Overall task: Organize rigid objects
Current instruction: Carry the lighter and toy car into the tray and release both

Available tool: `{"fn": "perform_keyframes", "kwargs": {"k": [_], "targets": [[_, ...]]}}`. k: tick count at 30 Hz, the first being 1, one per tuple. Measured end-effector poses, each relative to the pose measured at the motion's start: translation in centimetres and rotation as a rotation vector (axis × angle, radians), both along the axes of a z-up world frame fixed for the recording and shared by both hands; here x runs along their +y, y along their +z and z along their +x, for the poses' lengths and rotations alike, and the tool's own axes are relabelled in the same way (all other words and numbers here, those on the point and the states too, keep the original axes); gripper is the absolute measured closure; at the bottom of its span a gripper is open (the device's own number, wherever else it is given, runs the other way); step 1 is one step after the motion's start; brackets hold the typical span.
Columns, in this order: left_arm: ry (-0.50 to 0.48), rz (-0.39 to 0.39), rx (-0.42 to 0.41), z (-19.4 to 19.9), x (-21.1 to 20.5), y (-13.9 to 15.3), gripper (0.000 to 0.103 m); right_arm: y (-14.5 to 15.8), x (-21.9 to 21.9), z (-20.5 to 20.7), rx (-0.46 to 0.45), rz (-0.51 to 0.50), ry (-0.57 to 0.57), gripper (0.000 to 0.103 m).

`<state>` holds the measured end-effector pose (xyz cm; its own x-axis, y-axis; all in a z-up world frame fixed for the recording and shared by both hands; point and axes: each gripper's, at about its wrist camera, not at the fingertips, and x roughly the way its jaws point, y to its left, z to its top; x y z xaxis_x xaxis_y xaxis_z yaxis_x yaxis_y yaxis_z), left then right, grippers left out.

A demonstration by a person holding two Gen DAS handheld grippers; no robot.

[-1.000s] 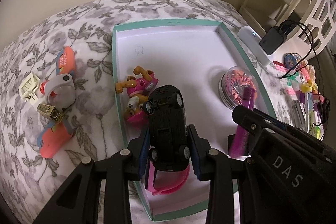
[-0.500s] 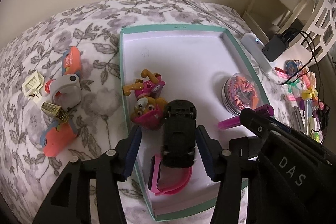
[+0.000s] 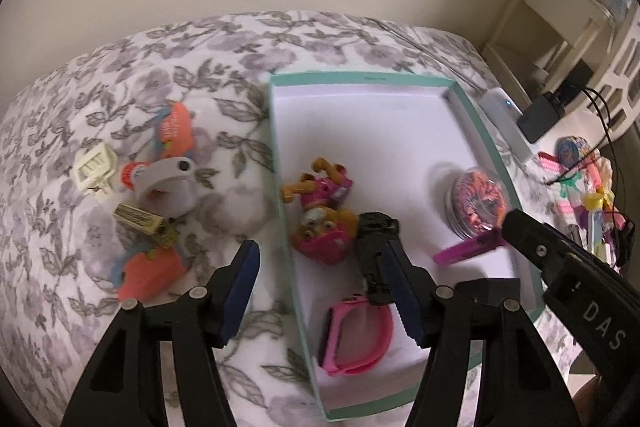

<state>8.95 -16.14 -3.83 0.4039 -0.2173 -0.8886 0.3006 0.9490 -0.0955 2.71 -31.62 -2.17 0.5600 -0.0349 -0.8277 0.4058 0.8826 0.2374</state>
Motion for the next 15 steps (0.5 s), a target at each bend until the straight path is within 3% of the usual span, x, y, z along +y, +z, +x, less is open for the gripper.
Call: {"fn": "perform_keyframes", "kwargs": {"k": [4,12,15], "targets": [[0.044,-0.002,0.002,0.6,1.3,0.2,0.038,0.1,-0.1,-0.1,-0.006,-0.002,-0.013,0.048],[0.119,0.03,-0.024,1.7,3.5,0.5,0.038,-0.3,0.0,0.0,-0.004,-0.01,-0.018,0.034],[0.15,0.054,-0.036,2.0,4.4,0.6,0.032,-0.5,0.2,0.1,0.0,-0.012,-0.015,0.029]]}}
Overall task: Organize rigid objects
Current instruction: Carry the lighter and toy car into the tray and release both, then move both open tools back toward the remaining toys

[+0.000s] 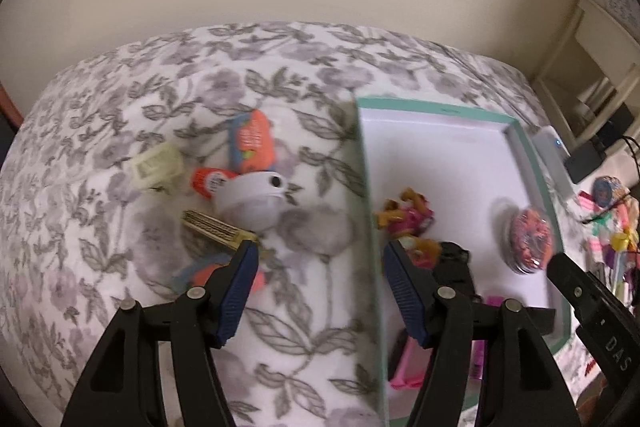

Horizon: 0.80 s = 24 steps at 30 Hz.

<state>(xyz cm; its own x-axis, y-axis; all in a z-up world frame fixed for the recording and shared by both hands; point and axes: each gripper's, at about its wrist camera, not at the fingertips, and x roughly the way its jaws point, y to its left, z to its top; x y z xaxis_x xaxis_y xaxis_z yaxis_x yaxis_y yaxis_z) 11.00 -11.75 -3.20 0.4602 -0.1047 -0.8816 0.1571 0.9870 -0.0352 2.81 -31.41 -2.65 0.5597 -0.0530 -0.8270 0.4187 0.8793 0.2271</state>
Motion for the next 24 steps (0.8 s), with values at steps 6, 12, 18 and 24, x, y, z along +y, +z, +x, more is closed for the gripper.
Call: {"fn": "perform_keyframes", "kwargs": {"k": [6,12,18,24], "targets": [[0.06,-0.05,0.004,0.8,2.3,0.3,0.023,-0.3,0.4,0.1,0.001,-0.015,0.003,0.011],[0.114,-0.109,-0.005,1.6,4.8,0.9,0.005,-0.4,0.7,0.2,0.003,-0.031,0.002,0.0],[0.173,-0.129,-0.038,2.1,7.6,1.7,0.005,-0.3,1.0,0.1,-0.011,-0.04,0.0,0.0],[0.249,-0.12,-0.036,2.8,10.5,1.9,0.005,0.0,1.5,0.4,-0.024,-0.032,0.009,0.0]]}}
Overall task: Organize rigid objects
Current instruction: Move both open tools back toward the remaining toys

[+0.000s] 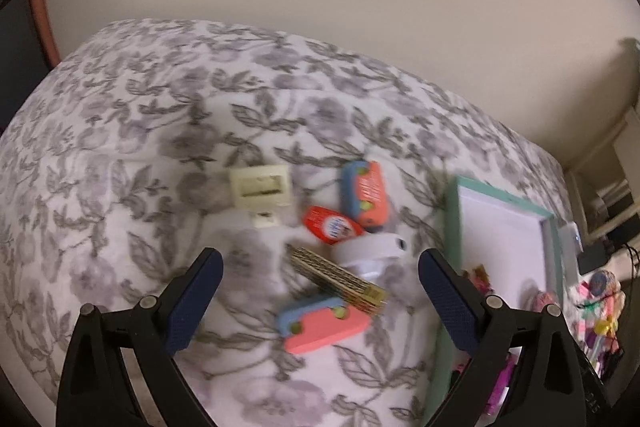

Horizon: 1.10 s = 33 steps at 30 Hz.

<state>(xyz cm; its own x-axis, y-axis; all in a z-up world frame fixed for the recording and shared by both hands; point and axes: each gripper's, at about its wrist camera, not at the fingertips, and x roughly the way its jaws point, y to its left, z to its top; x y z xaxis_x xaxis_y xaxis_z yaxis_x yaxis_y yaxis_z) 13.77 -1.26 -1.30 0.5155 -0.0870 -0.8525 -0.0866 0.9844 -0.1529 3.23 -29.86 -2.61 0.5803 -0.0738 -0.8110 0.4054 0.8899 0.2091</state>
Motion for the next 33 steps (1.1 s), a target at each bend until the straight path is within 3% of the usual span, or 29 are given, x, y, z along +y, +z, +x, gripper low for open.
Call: {"fn": "perform_keyframes", "kwargs": {"k": [8,16,25,33], "targets": [[0.055,-0.031,0.019,0.8,3.5,-0.1,0.005,2.0,3.1,1.5,-0.006,-0.029,0.071,0.0],[0.102,0.005,0.14,1.2,6.4,-1.8,0.005,3.2,8.6,4.2,-0.017,-0.018,0.178,0.0],[0.175,-0.031,0.241,1.5,8.7,-4.4,0.005,0.5,15.6,7.0,0.052,-0.021,0.308,0.0],[0.214,0.006,0.287,1.9,10.0,-5.9,0.005,-3.5,19.1,8.2,0.136,-0.004,0.364,0.0]]}}
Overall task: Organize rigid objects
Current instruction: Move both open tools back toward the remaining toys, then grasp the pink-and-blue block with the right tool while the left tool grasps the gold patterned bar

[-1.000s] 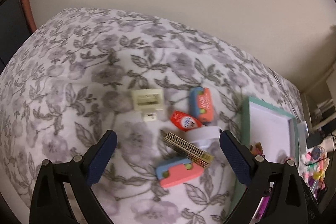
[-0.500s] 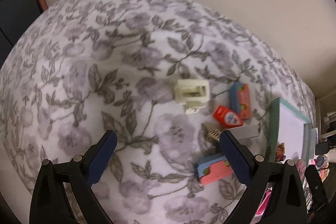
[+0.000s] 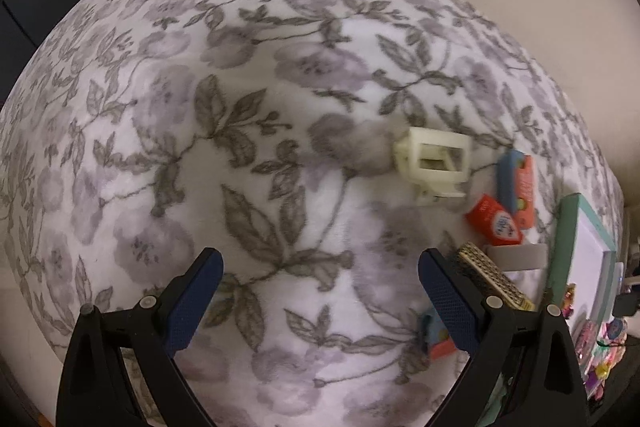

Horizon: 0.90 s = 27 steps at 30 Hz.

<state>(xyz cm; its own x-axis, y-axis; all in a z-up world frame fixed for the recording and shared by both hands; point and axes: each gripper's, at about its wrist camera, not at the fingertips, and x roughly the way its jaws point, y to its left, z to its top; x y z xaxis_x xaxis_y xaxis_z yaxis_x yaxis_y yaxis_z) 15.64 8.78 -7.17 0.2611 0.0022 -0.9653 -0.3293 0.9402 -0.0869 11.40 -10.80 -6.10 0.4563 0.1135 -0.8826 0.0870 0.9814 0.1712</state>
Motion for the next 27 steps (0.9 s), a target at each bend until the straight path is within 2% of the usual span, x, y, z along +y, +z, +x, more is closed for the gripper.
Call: {"fn": "perform_keyframes", "kwargs": {"k": [10,21,27], "targets": [[0.059,0.038,0.028,-0.3,1.8,-0.7,0.005,-2.2,2.0,1.8,0.045,0.045,-0.001,0.0],[0.08,0.069,0.02,-0.3,3.0,-0.4,0.005,-4.0,4.1,2.7,0.063,-0.049,0.031,0.001],[0.046,0.066,0.014,-0.4,1.7,-0.1,0.005,-3.9,3.0,1.6,0.078,-0.05,0.035,0.008]]}}
